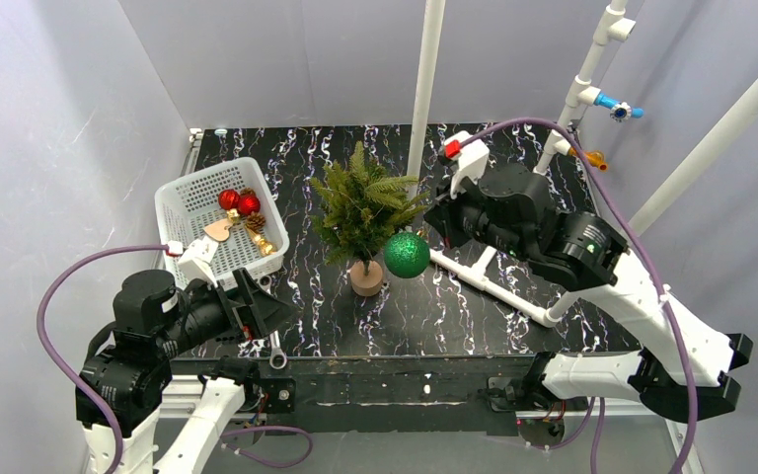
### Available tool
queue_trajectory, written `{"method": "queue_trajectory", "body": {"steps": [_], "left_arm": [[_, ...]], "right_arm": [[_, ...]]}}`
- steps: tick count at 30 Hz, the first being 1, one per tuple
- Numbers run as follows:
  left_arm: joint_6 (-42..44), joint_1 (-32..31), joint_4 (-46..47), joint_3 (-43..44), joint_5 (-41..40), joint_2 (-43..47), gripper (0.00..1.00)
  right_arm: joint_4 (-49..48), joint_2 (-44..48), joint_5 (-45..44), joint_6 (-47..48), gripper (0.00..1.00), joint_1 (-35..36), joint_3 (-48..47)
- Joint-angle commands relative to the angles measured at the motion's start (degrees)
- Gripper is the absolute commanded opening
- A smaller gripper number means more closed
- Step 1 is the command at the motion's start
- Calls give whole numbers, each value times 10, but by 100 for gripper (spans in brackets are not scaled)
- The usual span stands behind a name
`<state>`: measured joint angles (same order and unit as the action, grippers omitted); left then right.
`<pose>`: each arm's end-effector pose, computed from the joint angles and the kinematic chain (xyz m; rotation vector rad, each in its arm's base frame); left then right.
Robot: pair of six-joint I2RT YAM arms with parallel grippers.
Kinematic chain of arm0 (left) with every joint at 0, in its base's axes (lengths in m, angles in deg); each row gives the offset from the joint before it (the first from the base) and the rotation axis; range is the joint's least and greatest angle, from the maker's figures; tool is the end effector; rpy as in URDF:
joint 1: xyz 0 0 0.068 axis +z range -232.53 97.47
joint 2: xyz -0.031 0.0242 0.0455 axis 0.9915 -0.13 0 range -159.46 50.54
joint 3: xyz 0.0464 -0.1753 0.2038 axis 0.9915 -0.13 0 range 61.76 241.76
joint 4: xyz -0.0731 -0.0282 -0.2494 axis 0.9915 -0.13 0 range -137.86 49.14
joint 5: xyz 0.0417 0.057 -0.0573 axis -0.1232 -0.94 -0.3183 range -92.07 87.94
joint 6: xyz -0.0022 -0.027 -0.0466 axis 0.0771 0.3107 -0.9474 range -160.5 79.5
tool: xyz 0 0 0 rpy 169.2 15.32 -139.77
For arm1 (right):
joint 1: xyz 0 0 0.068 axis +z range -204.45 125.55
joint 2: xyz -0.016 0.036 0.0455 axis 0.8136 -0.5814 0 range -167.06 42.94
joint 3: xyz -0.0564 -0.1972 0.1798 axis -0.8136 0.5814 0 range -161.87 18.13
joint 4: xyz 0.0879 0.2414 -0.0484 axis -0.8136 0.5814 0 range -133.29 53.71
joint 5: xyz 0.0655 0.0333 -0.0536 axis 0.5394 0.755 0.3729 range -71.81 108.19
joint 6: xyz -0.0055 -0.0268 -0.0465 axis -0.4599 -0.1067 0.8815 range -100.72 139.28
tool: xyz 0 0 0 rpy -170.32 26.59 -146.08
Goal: Decorate the small christmas tree
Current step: Adjust the decoration item.
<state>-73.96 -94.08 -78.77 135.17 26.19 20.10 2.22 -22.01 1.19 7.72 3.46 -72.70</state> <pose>0.0316 -0.0237 0.4674 0.1215 1.5710 -0.9886 0.1172 0.1676 0.4771 -0.5708 1.8484 0.5364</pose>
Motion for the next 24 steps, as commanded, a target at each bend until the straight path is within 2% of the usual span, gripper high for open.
{"method": "queue_trajectory", "body": {"steps": [1, 24], "left_arm": [[19, -4, -16, -2, -4, 3, 98], [31, -8, -25, -5, -19, 9, 98]], "right_arm": [[-23, -18, 15, 9, 1, -8, -34], [-31, -42, 15, 12, 1, -25, -39]]}}
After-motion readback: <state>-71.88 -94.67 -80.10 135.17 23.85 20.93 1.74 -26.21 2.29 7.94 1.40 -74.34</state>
